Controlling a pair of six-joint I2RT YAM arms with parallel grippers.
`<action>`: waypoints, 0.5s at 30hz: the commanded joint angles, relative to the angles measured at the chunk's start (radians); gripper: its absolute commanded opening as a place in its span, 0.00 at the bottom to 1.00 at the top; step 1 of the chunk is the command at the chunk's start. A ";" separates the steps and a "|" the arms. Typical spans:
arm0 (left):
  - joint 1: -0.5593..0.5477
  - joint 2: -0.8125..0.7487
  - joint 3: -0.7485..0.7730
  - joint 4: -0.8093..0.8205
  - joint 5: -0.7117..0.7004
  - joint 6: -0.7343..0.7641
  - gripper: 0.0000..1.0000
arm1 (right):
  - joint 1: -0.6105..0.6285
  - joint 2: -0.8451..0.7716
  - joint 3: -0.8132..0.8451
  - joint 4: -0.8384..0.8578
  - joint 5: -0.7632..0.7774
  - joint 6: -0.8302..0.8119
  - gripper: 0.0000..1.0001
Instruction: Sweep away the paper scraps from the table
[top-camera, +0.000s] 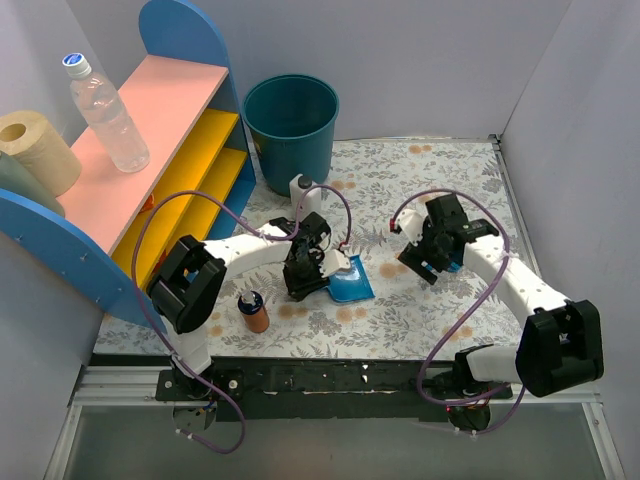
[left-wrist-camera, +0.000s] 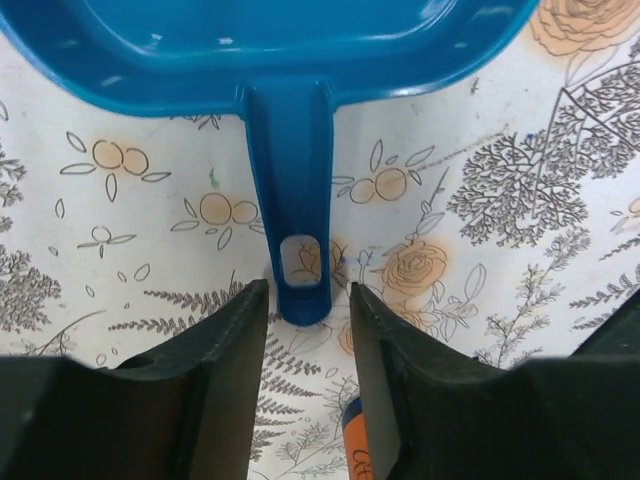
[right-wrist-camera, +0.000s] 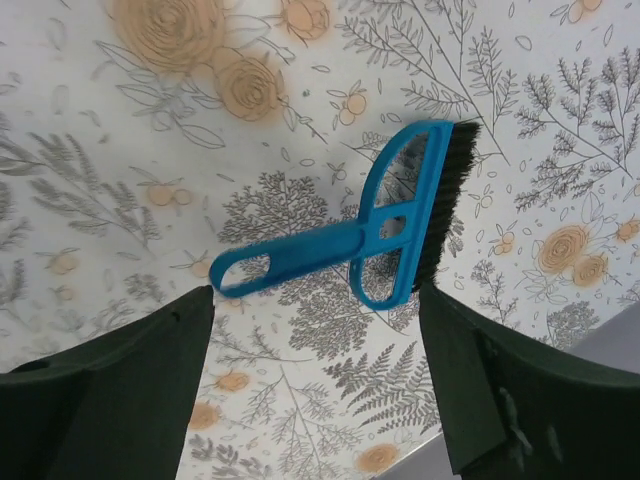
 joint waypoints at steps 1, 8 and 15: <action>-0.004 -0.110 0.027 -0.050 0.021 0.026 0.44 | 0.002 -0.006 0.239 -0.272 -0.243 0.105 0.91; -0.004 -0.198 0.169 -0.079 0.081 -0.018 0.51 | -0.001 -0.019 0.411 -0.241 -0.179 0.379 0.95; -0.002 -0.261 0.410 0.004 0.024 -0.041 0.79 | -0.008 0.043 0.632 -0.145 0.199 0.589 0.97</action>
